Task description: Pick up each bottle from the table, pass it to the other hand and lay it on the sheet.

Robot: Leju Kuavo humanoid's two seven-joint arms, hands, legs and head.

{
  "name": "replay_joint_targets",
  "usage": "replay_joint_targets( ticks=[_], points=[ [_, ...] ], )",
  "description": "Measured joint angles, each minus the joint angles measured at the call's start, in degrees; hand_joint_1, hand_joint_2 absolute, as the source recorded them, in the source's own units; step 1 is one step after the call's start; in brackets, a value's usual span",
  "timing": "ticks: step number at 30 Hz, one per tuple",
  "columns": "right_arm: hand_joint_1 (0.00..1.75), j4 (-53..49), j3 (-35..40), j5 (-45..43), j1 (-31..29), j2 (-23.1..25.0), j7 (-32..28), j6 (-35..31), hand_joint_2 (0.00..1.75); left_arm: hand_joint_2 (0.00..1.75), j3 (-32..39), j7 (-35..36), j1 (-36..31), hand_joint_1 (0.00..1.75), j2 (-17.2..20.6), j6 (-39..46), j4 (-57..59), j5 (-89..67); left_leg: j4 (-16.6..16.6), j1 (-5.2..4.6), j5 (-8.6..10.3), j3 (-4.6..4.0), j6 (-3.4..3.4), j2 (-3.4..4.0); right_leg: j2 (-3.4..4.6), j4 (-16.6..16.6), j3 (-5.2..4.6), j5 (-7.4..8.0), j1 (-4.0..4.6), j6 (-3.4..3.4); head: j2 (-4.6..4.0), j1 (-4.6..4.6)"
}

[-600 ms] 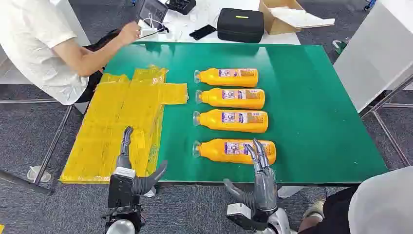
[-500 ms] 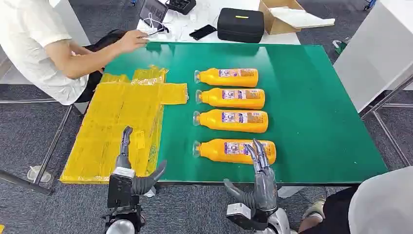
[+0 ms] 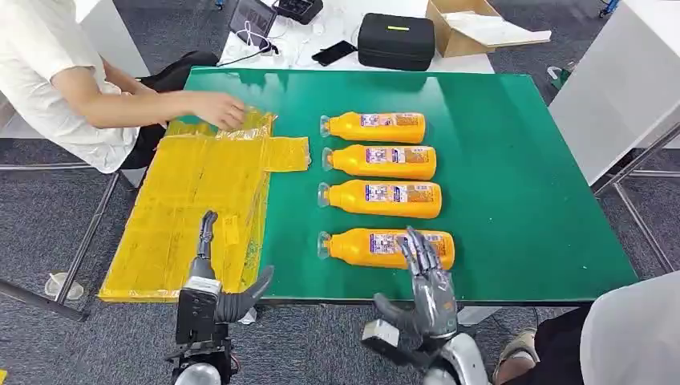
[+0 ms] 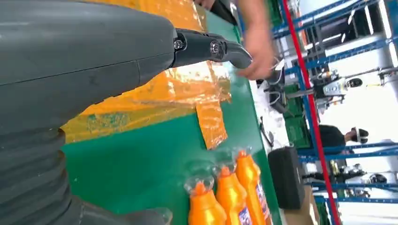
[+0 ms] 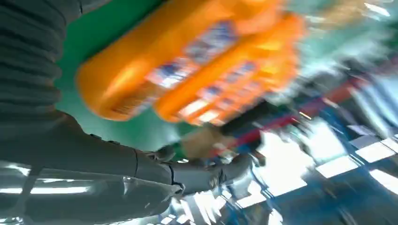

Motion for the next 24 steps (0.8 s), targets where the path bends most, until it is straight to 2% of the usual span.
replay_joint_targets(
  ticks=[8,24],
  points=[
    [0.00,7.1,-1.4,1.8,-6.8,-5.5,5.1,7.2,1.75,1.75,-0.3,1.0,-0.6,0.00,-0.7,-1.3,1.6,0.9,0.0,-0.06,0.05,0.01,0.08,0.00,0.00,0.0,0.00,0.06,-0.05,0.06,-0.02,0.02],
    [0.00,16.2,-0.7,4.2,-14.7,-8.5,10.2,14.2,1.75,1.75,-1.7,3.0,-1.4,0.00,-1.0,-2.6,2.6,0.0,0.0,-0.04,0.06,-0.01,0.08,0.00,0.00,0.0,0.00,0.06,-0.02,0.05,-0.02,0.02]
  ],
)
